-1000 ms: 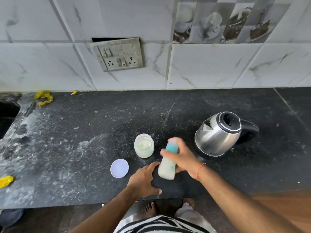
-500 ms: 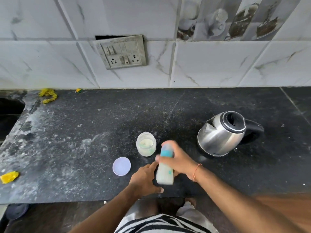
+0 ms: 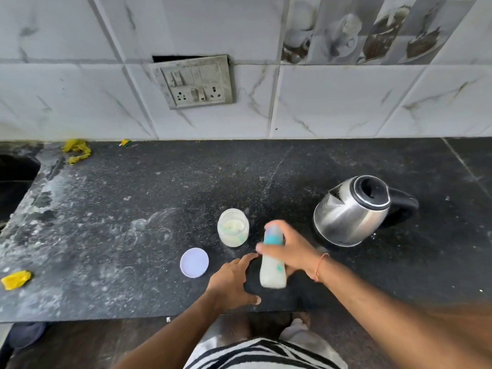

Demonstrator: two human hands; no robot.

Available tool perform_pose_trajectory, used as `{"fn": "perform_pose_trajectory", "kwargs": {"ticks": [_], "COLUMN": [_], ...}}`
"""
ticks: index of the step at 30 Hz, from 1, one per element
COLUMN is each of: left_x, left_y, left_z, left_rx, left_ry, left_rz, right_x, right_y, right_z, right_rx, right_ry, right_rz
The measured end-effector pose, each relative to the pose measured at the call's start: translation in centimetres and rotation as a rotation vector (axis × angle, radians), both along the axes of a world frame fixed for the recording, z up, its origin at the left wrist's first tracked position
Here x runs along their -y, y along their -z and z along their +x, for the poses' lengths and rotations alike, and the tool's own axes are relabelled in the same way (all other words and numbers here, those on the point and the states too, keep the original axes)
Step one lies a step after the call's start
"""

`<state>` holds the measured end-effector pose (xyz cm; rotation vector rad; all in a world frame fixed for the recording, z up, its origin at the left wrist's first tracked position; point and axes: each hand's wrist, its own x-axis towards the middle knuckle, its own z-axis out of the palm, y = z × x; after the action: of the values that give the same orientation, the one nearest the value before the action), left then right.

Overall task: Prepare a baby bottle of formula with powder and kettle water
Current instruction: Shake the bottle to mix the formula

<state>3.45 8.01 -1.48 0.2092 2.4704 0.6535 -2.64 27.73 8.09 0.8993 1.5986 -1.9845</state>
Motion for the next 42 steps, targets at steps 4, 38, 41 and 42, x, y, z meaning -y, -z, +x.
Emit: {"fn": "perform_pose_trajectory", "kwargs": {"ticks": [4,38,41,42], "left_x": [-0.1,0.2,-0.2,-0.1], "left_y": [-0.2,0.5,0.5,0.4], "left_z": [-0.2,0.7,0.8,0.9], "left_rx": [0.003,-0.04,-0.021,-0.021], "left_ry": [0.007,-0.028,-0.037,-0.042], "left_rz": [0.01,0.011,0.017,0.015], "right_x": [-0.9,-0.8,-1.4,-1.1], "right_y": [0.4,0.9,0.8,0.4], "right_z": [-0.5,0.7,-0.2,-0.3], "right_rx": [-0.165,-0.094,-0.078,-0.004], "right_ry": [0.107,0.053,0.086,0.061], "right_rz": [0.13,0.063,0.014,-0.025]}}
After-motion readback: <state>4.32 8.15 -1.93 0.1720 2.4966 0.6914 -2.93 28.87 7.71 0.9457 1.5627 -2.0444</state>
